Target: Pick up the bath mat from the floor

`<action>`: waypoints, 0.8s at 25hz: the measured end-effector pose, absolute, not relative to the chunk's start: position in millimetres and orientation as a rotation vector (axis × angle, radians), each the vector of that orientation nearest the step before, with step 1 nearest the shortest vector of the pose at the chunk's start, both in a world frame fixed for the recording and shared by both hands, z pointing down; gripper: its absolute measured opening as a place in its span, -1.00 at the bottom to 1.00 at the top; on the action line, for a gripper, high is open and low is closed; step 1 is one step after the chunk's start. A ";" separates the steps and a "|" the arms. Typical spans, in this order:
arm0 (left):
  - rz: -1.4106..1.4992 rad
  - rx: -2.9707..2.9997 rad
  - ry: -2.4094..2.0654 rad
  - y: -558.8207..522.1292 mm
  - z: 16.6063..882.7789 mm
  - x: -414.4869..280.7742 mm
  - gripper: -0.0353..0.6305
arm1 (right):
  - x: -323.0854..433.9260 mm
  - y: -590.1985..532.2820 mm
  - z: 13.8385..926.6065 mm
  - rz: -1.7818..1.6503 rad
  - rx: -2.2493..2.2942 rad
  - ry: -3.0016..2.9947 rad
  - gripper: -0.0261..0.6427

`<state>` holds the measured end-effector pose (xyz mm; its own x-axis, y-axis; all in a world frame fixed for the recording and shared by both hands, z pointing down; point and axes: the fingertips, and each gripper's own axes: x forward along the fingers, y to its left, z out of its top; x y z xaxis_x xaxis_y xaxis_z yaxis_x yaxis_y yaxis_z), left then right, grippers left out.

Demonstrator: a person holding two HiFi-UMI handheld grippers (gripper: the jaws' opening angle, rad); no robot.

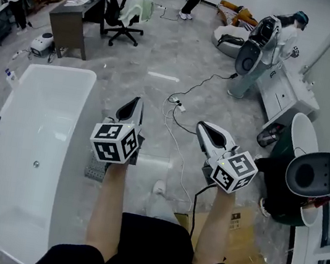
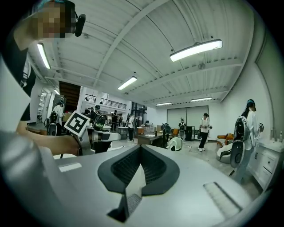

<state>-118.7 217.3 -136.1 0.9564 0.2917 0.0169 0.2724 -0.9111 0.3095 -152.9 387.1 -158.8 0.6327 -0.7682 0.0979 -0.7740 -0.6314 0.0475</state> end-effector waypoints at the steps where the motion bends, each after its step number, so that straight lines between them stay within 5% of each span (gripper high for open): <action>1: 0.089 2.813 0.405 214.3 -136.2 -111.2 -0.89 | -141.4 385.7 -156.6 0.099 2.772 -1.312 -0.91; 20: 0.013 2.864 0.280 252.0 -173.8 87.6 -0.89 | 115.4 461.5 -178.6 0.102 2.925 -1.215 -0.91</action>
<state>87.6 252.0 -173.8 0.9814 0.1913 -0.0165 0.1890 -0.9468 0.2604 115.4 461.5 -178.6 0.7040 -0.7086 0.0488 -0.7068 -0.7057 -0.0502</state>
